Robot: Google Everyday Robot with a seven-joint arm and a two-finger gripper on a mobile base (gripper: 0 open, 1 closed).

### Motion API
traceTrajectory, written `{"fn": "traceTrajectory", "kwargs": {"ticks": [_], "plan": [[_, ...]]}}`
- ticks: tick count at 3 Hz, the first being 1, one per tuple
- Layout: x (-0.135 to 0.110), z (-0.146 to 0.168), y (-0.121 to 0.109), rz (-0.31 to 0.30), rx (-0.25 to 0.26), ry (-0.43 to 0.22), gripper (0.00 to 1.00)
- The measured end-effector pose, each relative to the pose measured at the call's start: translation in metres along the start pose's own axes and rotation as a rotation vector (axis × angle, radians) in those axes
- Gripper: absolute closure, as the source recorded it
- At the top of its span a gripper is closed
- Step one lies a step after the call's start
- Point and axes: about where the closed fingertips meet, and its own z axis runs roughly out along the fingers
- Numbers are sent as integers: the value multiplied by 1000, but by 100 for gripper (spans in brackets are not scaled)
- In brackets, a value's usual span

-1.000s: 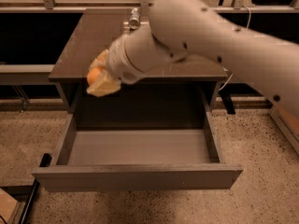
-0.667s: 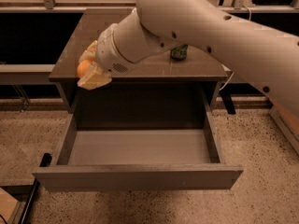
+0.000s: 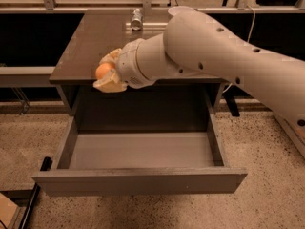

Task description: Pick orange from top drawer and place on counter

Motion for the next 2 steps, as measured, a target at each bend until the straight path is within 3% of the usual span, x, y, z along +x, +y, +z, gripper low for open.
{"fn": "traceTrajectory", "kwargs": {"ticks": [1,2], "plan": [[20,3,-34,68,109,-46,100],[51,6,-68,135,186,-83,100]]}}
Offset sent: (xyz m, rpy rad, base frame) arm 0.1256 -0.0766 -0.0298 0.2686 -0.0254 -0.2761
